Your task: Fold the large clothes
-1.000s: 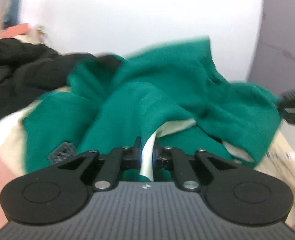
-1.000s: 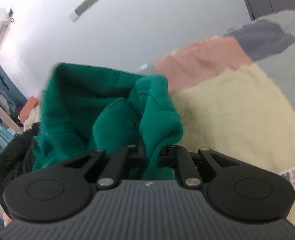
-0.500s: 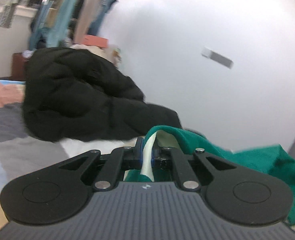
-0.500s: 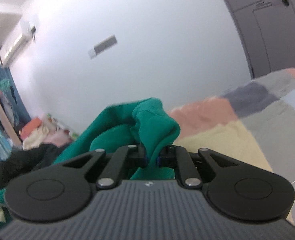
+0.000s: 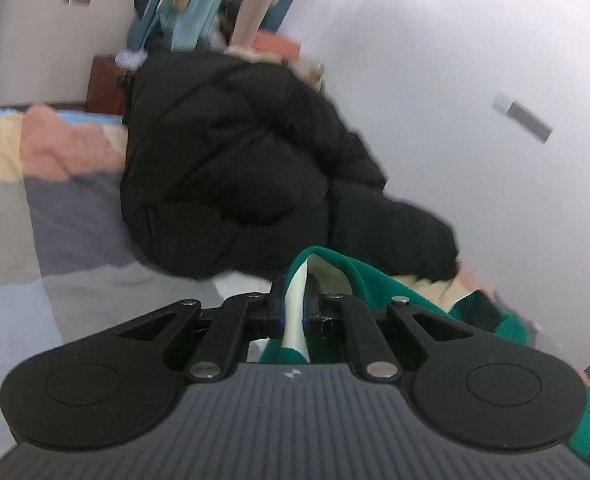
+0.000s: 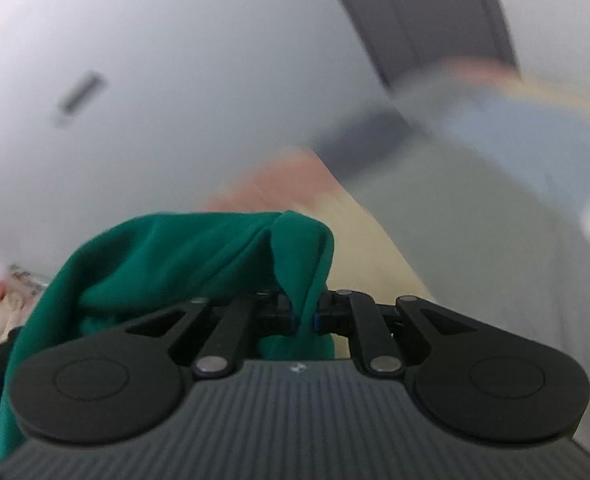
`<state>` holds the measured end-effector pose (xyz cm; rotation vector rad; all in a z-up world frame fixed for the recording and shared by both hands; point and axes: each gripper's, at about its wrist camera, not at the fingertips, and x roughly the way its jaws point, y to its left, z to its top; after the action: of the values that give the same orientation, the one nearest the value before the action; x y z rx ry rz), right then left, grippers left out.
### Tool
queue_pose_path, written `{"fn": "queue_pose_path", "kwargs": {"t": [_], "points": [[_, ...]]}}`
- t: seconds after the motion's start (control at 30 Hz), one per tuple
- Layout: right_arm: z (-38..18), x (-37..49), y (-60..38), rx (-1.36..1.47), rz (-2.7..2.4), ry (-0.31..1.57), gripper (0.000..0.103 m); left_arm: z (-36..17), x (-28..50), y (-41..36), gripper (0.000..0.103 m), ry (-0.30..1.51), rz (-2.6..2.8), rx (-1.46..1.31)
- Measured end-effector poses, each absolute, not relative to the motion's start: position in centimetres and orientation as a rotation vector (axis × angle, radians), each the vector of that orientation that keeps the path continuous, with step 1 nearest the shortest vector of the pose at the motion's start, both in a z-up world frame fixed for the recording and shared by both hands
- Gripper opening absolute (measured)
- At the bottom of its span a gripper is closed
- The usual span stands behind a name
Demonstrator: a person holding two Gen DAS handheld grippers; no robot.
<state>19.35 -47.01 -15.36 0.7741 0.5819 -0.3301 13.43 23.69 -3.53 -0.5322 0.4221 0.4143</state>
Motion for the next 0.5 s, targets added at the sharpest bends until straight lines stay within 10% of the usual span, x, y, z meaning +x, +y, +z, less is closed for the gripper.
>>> {"fn": "queue_pose_path", "kwargs": {"t": [0.23,0.3,0.37,0.5], "points": [[-17.5,20.0,-48.8,0.908,-0.338,0.638,0.014,-6.4,15.9,24.4,0.010,0.478,0.441,-0.666],[-17.2,19.7,-48.7,0.902,-0.338,0.637,0.022,-6.3,16.0,24.6,0.024,0.473,0.452,-0.706],[-16.6,18.4,-47.9,0.888,-0.346,0.619,0.032,-5.8,15.3,23.9,0.059,0.459,0.462,-0.717],[-14.6,17.1,-46.7,0.836,-0.362,0.541,0.058,-4.6,13.3,22.3,0.071,0.407,0.446,-0.696]]}}
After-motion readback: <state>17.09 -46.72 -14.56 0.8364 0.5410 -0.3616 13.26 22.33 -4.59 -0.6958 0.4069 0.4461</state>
